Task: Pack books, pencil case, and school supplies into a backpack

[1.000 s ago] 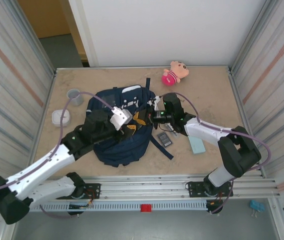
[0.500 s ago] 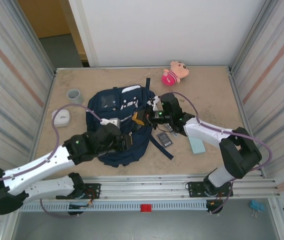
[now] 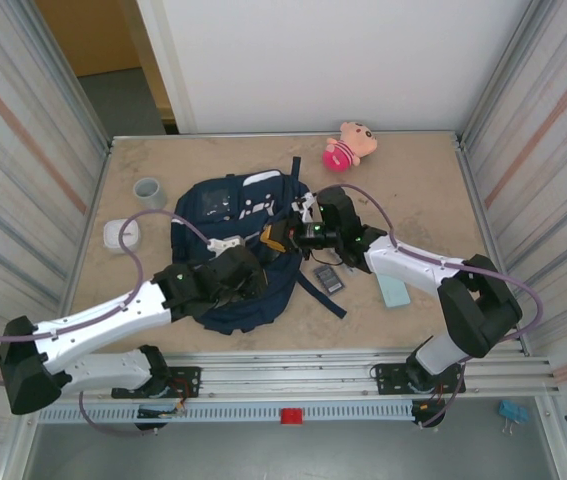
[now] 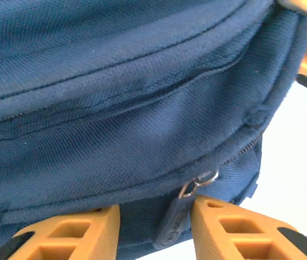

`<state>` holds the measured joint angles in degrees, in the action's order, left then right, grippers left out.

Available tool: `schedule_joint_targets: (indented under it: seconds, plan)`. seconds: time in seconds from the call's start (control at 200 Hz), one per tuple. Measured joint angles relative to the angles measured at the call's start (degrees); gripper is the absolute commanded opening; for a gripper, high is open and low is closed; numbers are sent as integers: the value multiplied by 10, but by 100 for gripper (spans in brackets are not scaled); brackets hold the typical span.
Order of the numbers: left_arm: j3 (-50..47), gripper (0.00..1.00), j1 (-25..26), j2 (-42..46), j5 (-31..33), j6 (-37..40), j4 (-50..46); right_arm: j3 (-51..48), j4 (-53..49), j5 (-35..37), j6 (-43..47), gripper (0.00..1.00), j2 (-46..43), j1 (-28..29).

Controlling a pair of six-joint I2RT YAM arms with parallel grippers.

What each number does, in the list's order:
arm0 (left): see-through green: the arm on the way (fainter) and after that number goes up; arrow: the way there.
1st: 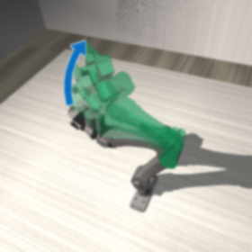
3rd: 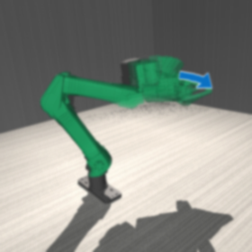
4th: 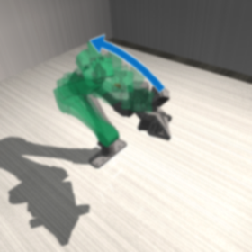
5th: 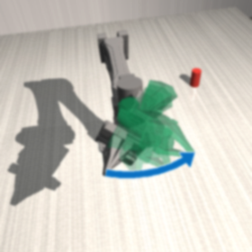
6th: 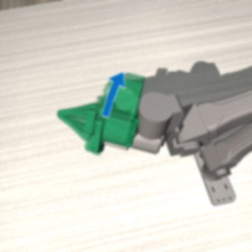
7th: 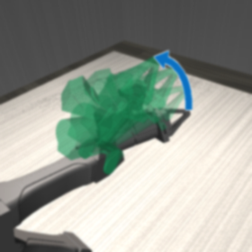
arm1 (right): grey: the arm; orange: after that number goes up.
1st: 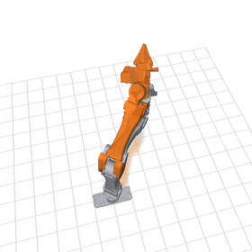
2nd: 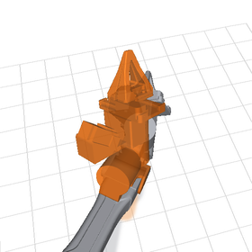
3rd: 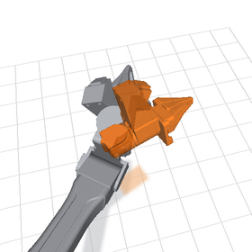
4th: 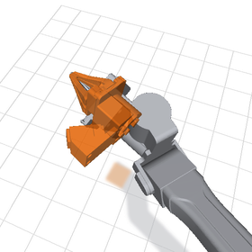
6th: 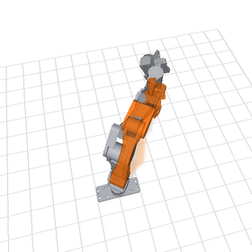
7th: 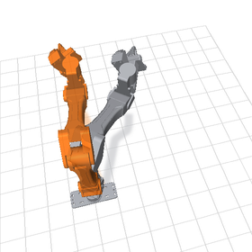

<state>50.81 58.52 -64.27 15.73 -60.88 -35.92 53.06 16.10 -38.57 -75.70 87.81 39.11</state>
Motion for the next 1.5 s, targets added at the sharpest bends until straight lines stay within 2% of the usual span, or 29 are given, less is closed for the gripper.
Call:
schedule_joint_targets:
  seconds: [0.125,0.326,0.531,0.747,0.852,0.922,0.977,1.092,1.298,1.398,1.448,1.498]
  plan:
    - [6,25,0,-16,6,-1,2,0,0,0,0,0,0,0]
    - [21,0,0,-28,9,2,-1,0,-20,0,11,0,-5,0]
    - [13,0,0,7,20,13,-10,0,-50,-21,30,0,-11,-27]
    - [-43,0,-16,77,23,31,-22,0,-70,-55,46,0,-19,-73]
    - [-68,0,-30,91,13,52,-5,0,-74,-59,44,28,-20,-76]
    - [-78,0,-34,94,3,67,16,0,-70,-49,42,41,-23,-71]
    - [-84,0,-35,94,-5,76,38,-5,-59,-33,29,46,-29,-64]
    - [-87,0,-37,91,-20,92,76,-33,-24,9,5,48,-48,-35]
    - [-87,0,-37,63,-50,113,122,-67,4,79,-35,46,-54,14]
    - [-87,0,-37,59,-57,118,132,-67,10,94,-43,24,-53,17]
    - [-86,0,-37,59,-57,118,133,-67,13,96,-40,16,-53,17]
    - [-86,0,-37,60,-54,118,132,-65,10,94,-38,12,-53,13]
